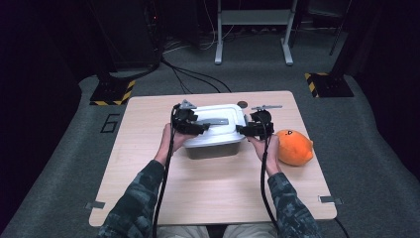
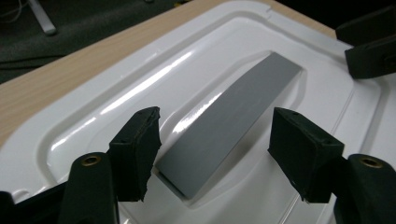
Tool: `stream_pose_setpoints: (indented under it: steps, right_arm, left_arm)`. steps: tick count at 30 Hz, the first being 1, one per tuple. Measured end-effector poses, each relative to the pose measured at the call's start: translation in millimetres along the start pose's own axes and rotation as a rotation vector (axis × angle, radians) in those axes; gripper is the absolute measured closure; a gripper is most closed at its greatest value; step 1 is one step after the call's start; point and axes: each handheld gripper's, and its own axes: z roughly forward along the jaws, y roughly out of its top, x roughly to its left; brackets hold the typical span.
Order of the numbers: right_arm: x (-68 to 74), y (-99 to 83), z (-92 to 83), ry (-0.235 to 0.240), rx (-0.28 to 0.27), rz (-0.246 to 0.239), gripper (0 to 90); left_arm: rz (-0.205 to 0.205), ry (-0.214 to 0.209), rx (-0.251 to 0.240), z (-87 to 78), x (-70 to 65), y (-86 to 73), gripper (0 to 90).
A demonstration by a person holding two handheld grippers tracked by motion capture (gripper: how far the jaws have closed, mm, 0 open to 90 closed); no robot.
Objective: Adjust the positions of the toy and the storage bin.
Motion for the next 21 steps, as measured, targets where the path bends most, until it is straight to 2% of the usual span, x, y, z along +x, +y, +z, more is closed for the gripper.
stream_pose_setpoints:
  steps: [2, 3, 6, 10, 15, 21]
  right_arm:
    - [-0.5, 0.0, -0.1, -0.002, -0.001, 0.003, 41.0]
    - [-1.4, 0.2, 0.6, 0.004, -0.002, 0.021, 41.0]
    - [-3.4, 0.5, 1.1, 0.005, -0.006, 0.019, 42.3]
    - [-5.2, 1.3, 3.1, 0.012, -0.010, 0.026, 45.0]
    - [-7.4, 2.6, 4.6, 0.028, -0.011, 0.044, 48.4]
    - [-10.3, 3.9, 5.2, 0.043, -0.004, 0.044, 49.9]
  left_arm:
    - [-0.008, -0.008, 0.006, 0.6, 1.3, 1.1, 37.0]
    - [-0.009, -0.003, 0.011, 0.2, 1.4, 1.1, 39.4]
    - [-0.010, 0.001, 0.020, -1.4, 0.7, 1.0, 42.8]
    - [-0.018, -0.021, 0.031, -5.0, 0.6, 0.0, 46.9]
    - [-0.010, -0.024, 0.042, -11.6, -4.7, -3.7, 50.7]
    - [-0.013, -0.031, 0.047, -17.4, -12.6, -7.9, 50.7]
